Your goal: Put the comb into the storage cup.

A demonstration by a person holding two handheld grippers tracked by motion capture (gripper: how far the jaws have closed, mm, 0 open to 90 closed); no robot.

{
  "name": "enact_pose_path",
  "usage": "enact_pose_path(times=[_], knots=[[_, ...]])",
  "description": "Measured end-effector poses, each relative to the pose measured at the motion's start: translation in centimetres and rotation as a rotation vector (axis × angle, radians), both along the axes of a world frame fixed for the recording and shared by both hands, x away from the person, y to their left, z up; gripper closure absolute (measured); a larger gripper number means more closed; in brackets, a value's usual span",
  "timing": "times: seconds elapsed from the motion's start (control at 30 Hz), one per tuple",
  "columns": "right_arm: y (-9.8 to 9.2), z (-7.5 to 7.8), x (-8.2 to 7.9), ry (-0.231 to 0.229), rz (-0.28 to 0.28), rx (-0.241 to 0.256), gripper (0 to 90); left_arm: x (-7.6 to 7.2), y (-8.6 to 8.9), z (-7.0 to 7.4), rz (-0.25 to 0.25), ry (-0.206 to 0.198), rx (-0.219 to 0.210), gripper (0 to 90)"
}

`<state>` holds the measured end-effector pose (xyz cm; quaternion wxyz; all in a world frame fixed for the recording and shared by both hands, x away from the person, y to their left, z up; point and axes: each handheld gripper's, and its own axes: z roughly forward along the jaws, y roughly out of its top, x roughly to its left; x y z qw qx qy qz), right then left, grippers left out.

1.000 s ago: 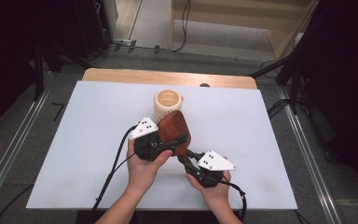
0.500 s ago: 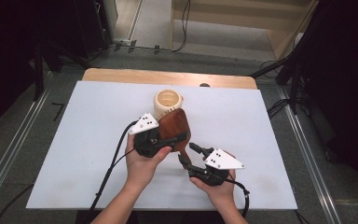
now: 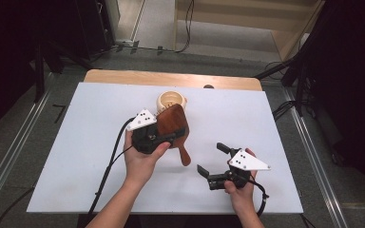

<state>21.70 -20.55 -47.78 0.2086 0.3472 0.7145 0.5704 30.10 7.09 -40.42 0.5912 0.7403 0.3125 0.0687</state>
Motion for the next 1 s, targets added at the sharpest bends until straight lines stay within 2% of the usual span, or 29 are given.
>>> enact_pose_path(times=[0.33,0.47,0.67,1.0], knots=[[-3.1,-0.8,-0.8,0.009,-0.065,-0.003,0.0,0.7,0.7,0.2,0.011,-0.007,0.001,55.6],[-4.5,-1.2,-1.2,0.002,-0.097,-0.029,0.0,1.0,1.0,0.1,0.015,-0.009,0.008,55.6],[-6.3,-1.6,-2.0,-0.009,-0.105,-0.041,0.0,1.5,1.5,0.4,0.030,-0.012,0.003,55.6],[-9.2,-2.1,-3.1,-0.011,-0.158,-0.051,0.0,2.5,1.9,0.8,0.049,-0.019,0.005,55.5]])
